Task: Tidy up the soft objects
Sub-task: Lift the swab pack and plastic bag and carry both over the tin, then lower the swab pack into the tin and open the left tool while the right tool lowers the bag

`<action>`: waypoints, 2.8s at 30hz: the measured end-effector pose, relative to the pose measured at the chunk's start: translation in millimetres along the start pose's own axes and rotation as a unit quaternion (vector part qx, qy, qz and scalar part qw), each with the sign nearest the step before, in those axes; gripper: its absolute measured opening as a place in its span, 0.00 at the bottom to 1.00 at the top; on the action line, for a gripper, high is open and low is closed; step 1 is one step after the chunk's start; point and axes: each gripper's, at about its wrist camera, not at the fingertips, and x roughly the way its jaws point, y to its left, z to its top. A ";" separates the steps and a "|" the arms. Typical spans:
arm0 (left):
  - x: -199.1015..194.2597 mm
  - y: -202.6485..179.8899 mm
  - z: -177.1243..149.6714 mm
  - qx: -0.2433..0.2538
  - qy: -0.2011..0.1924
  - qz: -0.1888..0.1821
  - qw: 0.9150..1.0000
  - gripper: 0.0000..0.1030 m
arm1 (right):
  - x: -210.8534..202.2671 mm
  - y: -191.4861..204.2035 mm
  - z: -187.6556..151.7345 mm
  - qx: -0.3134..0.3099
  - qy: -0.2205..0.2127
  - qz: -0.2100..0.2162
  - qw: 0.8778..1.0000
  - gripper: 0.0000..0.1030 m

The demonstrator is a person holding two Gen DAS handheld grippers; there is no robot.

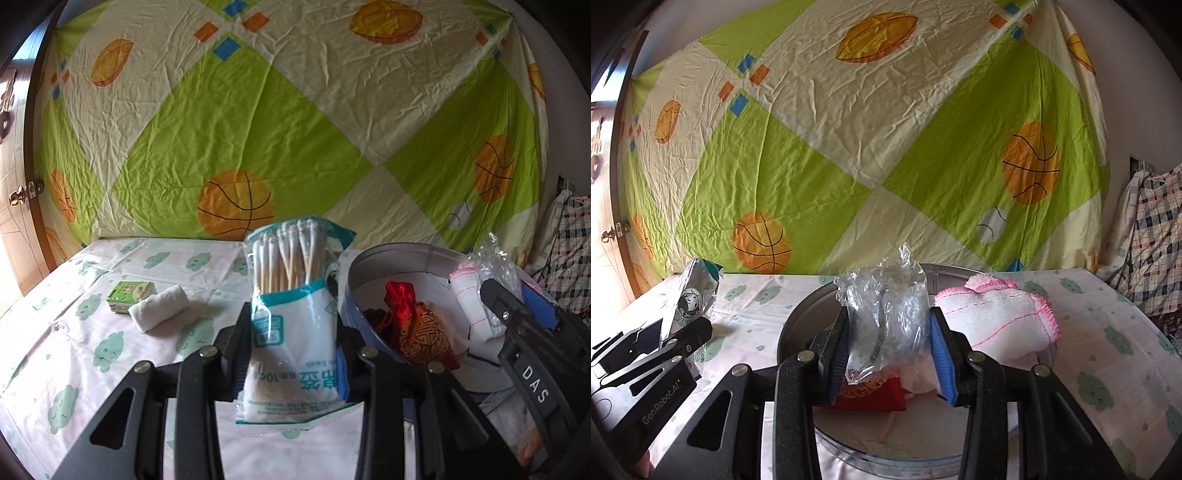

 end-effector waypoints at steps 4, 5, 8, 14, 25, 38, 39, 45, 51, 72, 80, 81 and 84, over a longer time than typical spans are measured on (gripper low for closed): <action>2.4 -13.6 3.1 0.004 0.000 -0.011 1.000 0.34 | 4.5 -13.2 2.0 0.003 0.002 -0.011 1.000 0.42; 2.9 -17.0 3.8 0.006 0.000 -0.013 1.000 0.34 | 5.2 -16.0 2.3 0.004 0.002 -0.013 1.000 0.42; 4.0 -26.2 5.2 0.009 -0.001 -0.020 1.000 0.34 | 7.7 -24.1 2.8 0.005 0.003 -0.021 1.000 0.42; 9.0 -42.0 7.9 0.012 0.000 -0.034 0.999 0.34 | 12.4 -35.4 3.7 0.003 0.007 -0.032 0.999 0.42; 22.6 -70.2 11.1 0.021 0.005 -0.052 0.998 0.34 | 20.5 -52.5 9.8 0.006 0.006 -0.049 0.999 0.42; 41.2 -103.5 18.8 0.041 0.014 -0.064 0.997 0.34 | 34.7 -65.2 15.5 -0.007 0.010 -0.076 0.997 0.42; 42.6 -105.3 20.0 0.042 0.015 -0.063 0.997 0.34 | 35.6 -65.9 15.8 -0.008 0.010 -0.078 0.997 0.42; 52.9 -111.1 20.0 0.042 0.029 -0.058 0.997 0.34 | 44.9 -73.3 17.6 -0.007 0.018 -0.088 0.996 0.42; 59.5 -110.6 21.7 0.041 0.041 -0.052 0.997 0.34 | 54.0 -78.2 19.0 -0.006 0.029 -0.092 0.995 0.42; 81.4 -110.6 20.9 0.056 0.099 -0.028 0.993 0.34 | 80.7 -84.7 20.1 -0.014 0.072 -0.091 0.993 0.42; 81.8 -115.1 16.6 0.061 0.105 -0.038 0.992 0.34 | 81.1 -81.8 20.6 -0.017 0.078 -0.083 0.993 0.42; 81.6 -117.5 15.5 0.066 0.107 -0.043 0.991 0.35 | 81.0 -81.5 20.8 -0.017 0.079 -0.081 0.993 0.42; 84.3 -117.2 13.3 0.055 0.123 -0.072 0.988 0.42 | 80.7 -81.9 20.8 -0.014 0.080 -0.075 0.994 0.47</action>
